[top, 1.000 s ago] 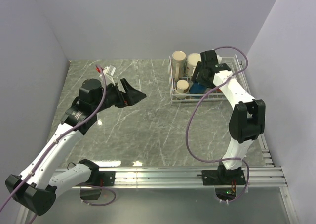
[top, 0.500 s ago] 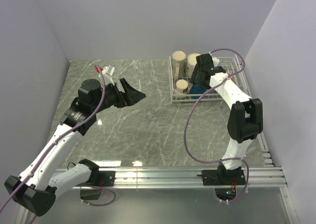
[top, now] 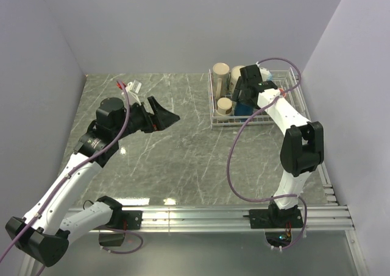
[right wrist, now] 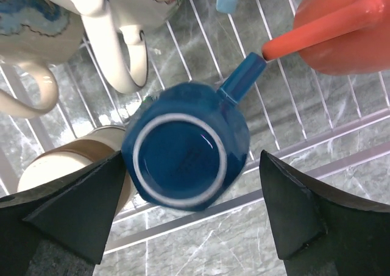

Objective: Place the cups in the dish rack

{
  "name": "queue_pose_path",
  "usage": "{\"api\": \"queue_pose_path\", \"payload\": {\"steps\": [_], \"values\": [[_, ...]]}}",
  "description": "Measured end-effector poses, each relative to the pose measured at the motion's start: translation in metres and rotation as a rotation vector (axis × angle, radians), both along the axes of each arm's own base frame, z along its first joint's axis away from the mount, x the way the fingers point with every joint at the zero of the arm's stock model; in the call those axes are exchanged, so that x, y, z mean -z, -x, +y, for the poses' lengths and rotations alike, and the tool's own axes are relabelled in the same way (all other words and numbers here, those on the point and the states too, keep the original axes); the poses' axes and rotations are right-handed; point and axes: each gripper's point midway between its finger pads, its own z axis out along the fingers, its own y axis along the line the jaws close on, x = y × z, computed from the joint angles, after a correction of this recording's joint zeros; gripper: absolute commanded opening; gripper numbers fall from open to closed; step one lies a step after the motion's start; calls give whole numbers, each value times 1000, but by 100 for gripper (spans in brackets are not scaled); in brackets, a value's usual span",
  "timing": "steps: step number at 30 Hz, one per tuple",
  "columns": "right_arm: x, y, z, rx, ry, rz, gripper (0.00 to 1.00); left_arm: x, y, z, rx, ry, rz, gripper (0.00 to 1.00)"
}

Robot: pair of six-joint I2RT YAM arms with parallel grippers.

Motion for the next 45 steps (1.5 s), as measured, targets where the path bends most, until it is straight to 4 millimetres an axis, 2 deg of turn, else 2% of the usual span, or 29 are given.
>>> {"api": "queue_pose_path", "payload": {"steps": [8, 11, 14, 17, 20, 23, 26, 28, 30, 34, 39, 45], "values": [[-12, 3, -2, 6, 4, -12, 99, -3, 2, 0, 5, 5, -9, 98], [-29, 10, -2, -1, -6, -32, 99, -3, 3, 0, 7, 5, -9, 98], [-65, 24, 5, -32, -41, -99, 100, -3, 3, 0, 7, 4, -9, 99], [-116, 47, 23, -111, -101, -220, 100, -2, 2, 1, 2, -1, -11, 99], [-166, 91, 46, -238, -171, -354, 100, -4, -3, 4, -21, -19, -20, 100], [-190, 141, 53, -335, -230, -446, 100, -6, -13, 9, -71, -39, -31, 99], [-187, 185, 38, -358, -264, -501, 100, -8, -23, 15, -122, -58, -40, 99], [-171, 214, 26, -362, -276, -502, 100, -8, -31, 18, -159, -71, -43, 99], [-155, 238, 16, -361, -286, -496, 100, -5, -38, 24, -206, -89, -43, 99], [-151, 275, -3, -330, -327, -546, 100, -3, -51, 40, -312, -120, -54, 99], [-152, 301, -21, -262, -374, -587, 100, 2, -59, 57, -409, -157, -75, 99], [-139, 314, -30, -208, -390, -551, 100, 18, -61, 72, -484, -200, -64, 99]]}}
